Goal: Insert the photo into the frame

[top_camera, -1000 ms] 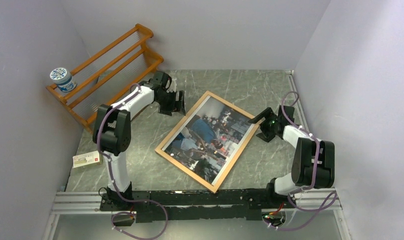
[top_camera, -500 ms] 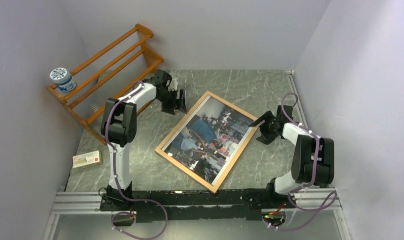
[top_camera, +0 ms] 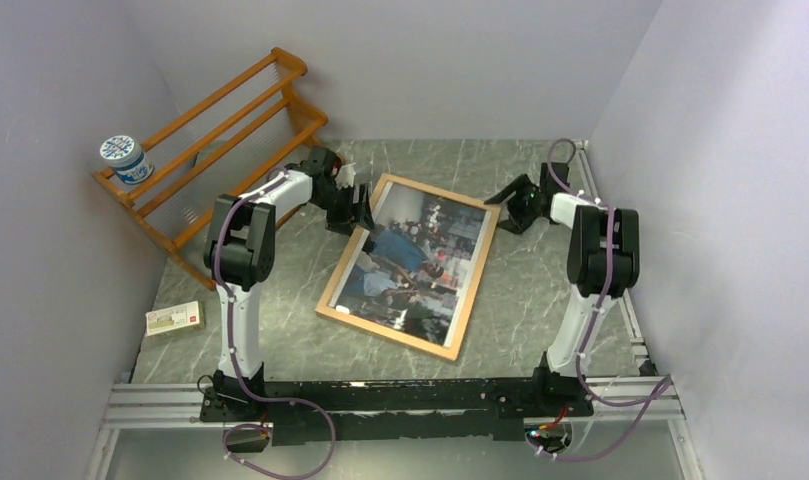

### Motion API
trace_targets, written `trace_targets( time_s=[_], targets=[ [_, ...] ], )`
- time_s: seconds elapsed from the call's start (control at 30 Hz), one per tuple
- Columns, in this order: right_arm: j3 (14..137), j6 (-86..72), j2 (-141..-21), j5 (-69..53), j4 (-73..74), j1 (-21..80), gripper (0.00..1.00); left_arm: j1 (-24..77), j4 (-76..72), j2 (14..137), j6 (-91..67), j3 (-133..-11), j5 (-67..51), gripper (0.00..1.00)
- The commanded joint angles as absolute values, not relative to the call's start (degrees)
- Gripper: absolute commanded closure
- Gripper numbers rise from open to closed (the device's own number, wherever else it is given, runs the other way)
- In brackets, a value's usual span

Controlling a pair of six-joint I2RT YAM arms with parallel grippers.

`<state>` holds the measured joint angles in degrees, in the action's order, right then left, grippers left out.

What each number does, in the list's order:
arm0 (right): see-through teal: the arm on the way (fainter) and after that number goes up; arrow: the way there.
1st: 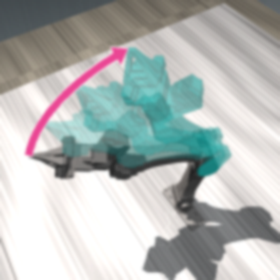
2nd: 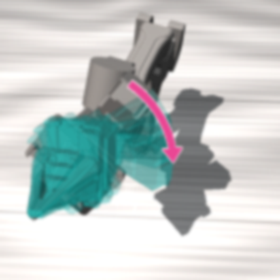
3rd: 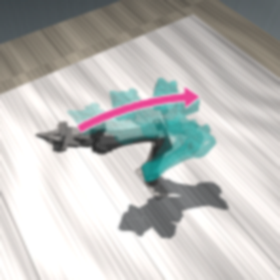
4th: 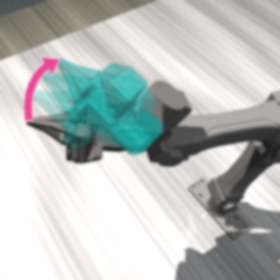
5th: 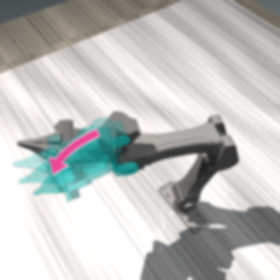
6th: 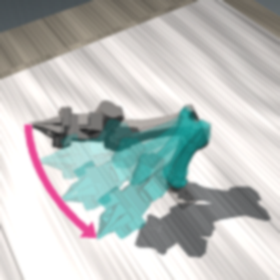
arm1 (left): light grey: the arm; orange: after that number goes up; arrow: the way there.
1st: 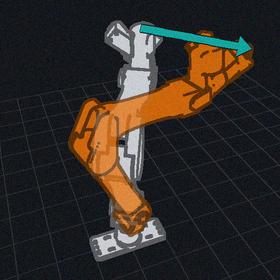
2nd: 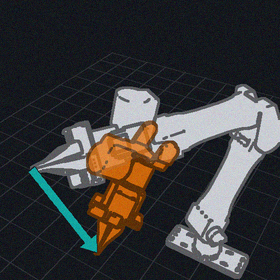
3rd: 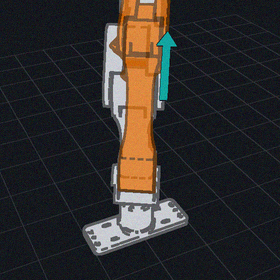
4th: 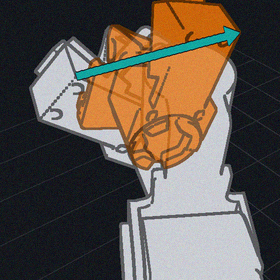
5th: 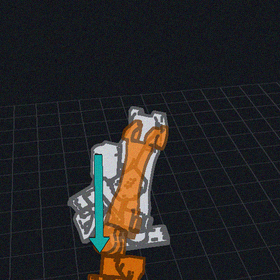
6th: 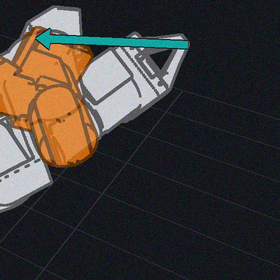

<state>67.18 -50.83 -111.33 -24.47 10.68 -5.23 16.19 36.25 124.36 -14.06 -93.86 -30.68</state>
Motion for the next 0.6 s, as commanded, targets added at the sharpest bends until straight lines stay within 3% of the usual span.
trace_targets(
  time_s=[0.0,0.33,0.57],
  targets=[
    [78.4,-51.1,-119.7,-29.5,3.9,-3.0,0.29,17.9,33.9,122.9,-13.7,-89.7,-38.9,0.22],
    [97.1,-44.0,-131.7,-36.0,8.2,4.0,0.3,23.3,34.5,118.7,-10.3,-82.9,-33.5,0.22],
    [95.9,-40.5,-123.4,-22.2,18.3,3.8,0.26,23.6,35.2,113.1,-9.4,-82.6,-16.5,0.17]
  ],
)
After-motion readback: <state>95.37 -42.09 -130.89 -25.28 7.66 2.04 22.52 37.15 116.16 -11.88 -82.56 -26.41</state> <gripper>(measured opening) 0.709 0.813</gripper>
